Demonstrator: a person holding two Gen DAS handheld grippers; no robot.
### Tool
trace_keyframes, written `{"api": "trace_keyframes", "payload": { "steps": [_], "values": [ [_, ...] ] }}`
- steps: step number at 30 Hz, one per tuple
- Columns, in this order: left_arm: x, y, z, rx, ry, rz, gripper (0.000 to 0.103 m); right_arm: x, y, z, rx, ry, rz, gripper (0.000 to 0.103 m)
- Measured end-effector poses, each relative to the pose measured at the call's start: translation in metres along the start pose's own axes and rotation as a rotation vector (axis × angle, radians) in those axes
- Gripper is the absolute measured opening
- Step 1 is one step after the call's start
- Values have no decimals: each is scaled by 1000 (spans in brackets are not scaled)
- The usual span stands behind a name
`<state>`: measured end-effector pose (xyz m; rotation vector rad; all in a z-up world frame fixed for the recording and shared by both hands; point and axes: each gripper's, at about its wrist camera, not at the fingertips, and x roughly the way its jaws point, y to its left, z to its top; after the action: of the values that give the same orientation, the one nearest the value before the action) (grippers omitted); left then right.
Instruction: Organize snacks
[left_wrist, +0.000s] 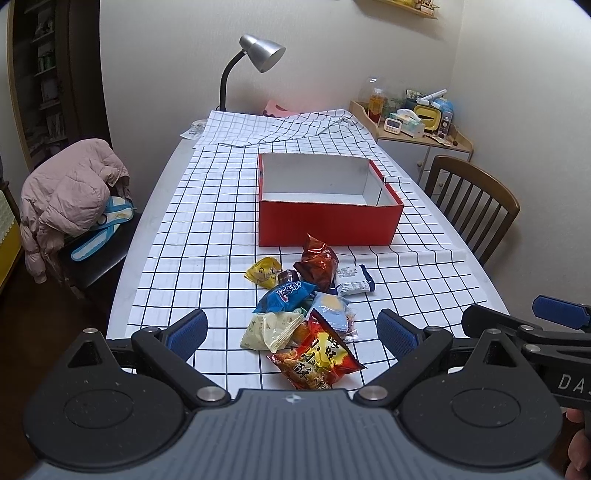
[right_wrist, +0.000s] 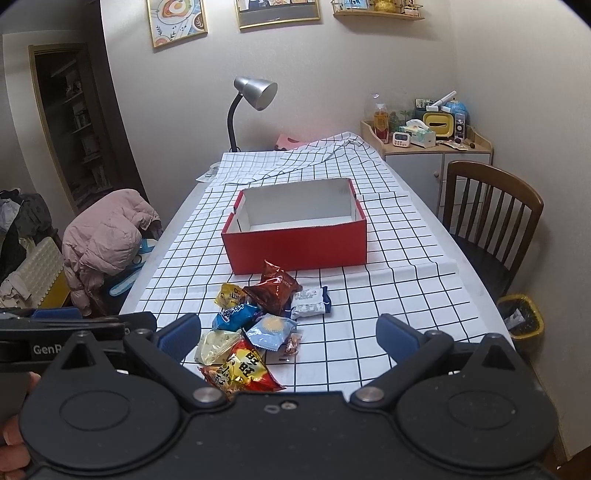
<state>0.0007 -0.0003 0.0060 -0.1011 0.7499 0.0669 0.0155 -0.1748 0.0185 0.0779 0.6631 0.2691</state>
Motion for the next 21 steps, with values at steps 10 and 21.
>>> {"api": "trace_keyframes", "payload": {
  "steps": [10, 21],
  "values": [
    [2, -3, 4, 8, -1, -6, 99, -1, -1, 1, -3, -6, 4, 100],
    [4, -1, 4, 8, -1, -8, 99, 0, 0, 2, -4, -8, 3, 100]
  ]
}}
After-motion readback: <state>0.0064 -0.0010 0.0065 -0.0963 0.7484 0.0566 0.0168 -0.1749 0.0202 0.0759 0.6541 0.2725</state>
